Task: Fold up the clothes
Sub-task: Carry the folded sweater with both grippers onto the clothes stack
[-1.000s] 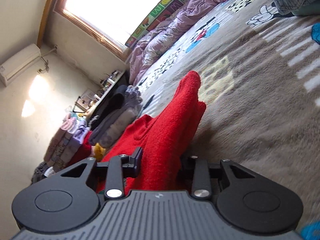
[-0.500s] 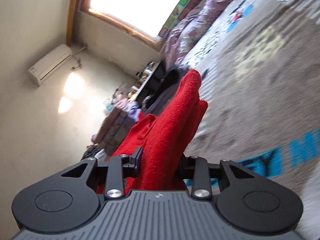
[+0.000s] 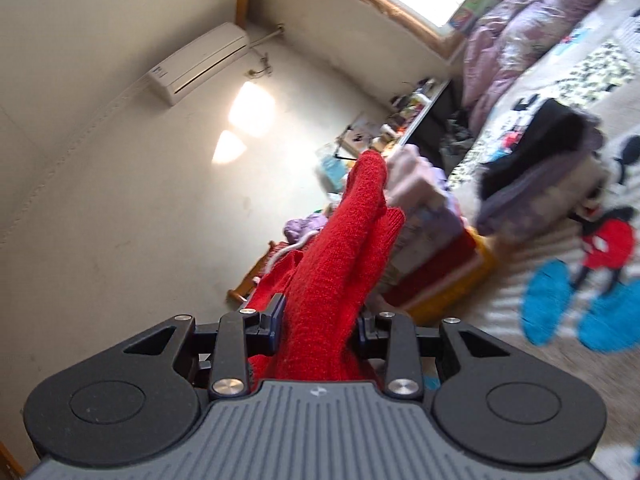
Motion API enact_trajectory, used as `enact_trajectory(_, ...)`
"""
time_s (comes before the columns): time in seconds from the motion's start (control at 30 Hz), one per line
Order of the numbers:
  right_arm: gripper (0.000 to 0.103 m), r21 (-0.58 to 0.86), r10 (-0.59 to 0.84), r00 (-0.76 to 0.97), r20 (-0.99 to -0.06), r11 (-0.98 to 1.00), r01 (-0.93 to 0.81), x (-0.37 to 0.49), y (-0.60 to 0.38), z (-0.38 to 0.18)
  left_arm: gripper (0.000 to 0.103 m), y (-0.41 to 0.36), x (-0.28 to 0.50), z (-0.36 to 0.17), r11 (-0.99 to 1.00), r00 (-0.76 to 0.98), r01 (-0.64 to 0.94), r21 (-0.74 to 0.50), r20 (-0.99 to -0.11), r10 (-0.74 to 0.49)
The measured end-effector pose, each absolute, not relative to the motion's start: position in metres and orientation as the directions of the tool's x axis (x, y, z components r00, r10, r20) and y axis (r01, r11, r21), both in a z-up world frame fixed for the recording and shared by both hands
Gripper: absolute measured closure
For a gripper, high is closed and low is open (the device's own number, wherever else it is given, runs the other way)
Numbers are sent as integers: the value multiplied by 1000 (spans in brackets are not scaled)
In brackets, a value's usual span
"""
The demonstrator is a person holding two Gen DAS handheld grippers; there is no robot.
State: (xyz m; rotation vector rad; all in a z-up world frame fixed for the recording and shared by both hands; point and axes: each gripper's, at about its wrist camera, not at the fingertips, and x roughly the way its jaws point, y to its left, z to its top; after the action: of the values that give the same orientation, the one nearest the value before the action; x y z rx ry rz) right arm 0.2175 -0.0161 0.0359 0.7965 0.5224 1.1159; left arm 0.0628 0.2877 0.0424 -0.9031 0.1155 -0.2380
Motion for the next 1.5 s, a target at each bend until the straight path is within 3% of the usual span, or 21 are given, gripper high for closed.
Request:
enact_trajectory(0.43, 68, 769, 931, 348, 113, 140, -623, 327, 69, 111, 71, 372, 156, 98, 635, 977, 173, -753, 48, -210)
enact_trajectory(0.93, 71, 800, 929, 349, 121, 116, -589, 458, 145, 85, 71, 440, 264, 64, 623, 992, 97, -777, 22, -127)
enact_trajectory(1.17, 72, 830, 924, 377, 70, 156, -536, 493, 163, 51, 71, 440, 290, 32, 626, 994, 1, -780, -65, -82)
enact_trajectory(1.27, 72, 831, 913, 407, -23, 244, -500, 499, 173, 30, 71, 436, 300, 20, 692, 984, -117, -712, -179, -17)
enact_trajectory(1.37, 74, 798, 886, 445, -130, 360, -484, 498, 185, 11, 70, 434, 303, 17, 709, 976, -155, -688, -220, 0)
enact_trajectory(1.5, 72, 777, 866, 481, -138, 395, -490, 489, 184, 17, 62, 428, 302, 23, 721, 967, -186, -668, -255, 14)
